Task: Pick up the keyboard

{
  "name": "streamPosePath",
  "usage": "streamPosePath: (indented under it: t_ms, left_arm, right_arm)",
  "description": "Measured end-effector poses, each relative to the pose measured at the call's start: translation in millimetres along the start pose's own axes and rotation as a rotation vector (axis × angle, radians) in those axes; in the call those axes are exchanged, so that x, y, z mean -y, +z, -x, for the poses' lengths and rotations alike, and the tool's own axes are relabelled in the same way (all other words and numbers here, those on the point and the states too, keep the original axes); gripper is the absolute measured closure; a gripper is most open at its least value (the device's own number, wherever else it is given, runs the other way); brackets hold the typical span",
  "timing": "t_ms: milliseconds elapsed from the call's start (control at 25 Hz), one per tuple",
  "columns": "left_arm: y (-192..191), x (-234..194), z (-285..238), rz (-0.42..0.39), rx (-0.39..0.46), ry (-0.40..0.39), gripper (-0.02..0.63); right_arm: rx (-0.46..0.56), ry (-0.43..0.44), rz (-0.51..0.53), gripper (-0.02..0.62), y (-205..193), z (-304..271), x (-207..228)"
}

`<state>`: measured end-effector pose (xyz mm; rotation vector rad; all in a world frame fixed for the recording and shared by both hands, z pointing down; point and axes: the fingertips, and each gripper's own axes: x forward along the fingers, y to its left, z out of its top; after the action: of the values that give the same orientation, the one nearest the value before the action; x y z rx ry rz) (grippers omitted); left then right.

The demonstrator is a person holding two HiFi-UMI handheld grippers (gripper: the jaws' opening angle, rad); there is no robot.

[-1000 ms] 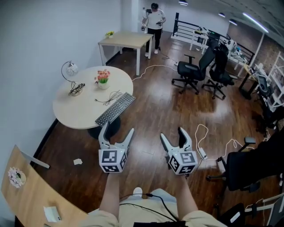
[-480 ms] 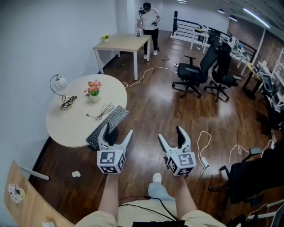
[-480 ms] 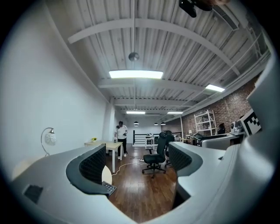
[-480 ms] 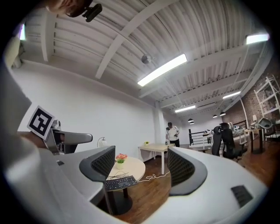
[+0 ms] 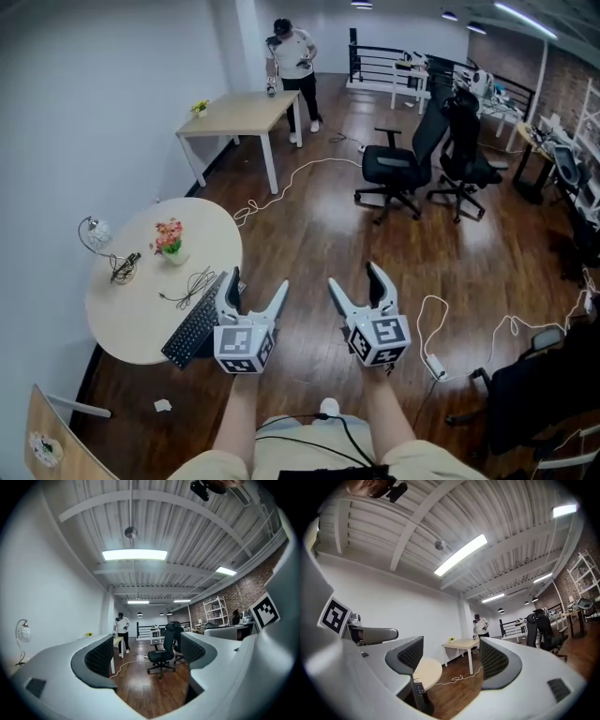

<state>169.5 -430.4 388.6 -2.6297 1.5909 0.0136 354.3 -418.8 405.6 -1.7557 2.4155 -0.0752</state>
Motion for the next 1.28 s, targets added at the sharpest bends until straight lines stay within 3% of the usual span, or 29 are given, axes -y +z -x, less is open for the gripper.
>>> streamPosePath:
  t_ms: [400,640,960,1280]
  left_arm:
    - [-23,-20,-50,-0.010,-0.063,0.032,0.176]
    - [-43,-78,-51,-0.004,-0.081,0.128,0.176]
    - [-42,-203,-21,-0.015,-0.055,0.306,0.176]
    - [-53,-342,52,-0.006,-0.061,0.532,0.176]
  right_arm:
    - [-0.037,0.054,-0.018,0.214,-24,-58,20]
    - [-0.058,0.129,-0.036,0.215,-42,-116,-3]
    - [-0.038,0.330,0.008,0.229,-49,-218,-112]
    - [-0.063,0.573,0.039,0.229,-72,-314,-260]
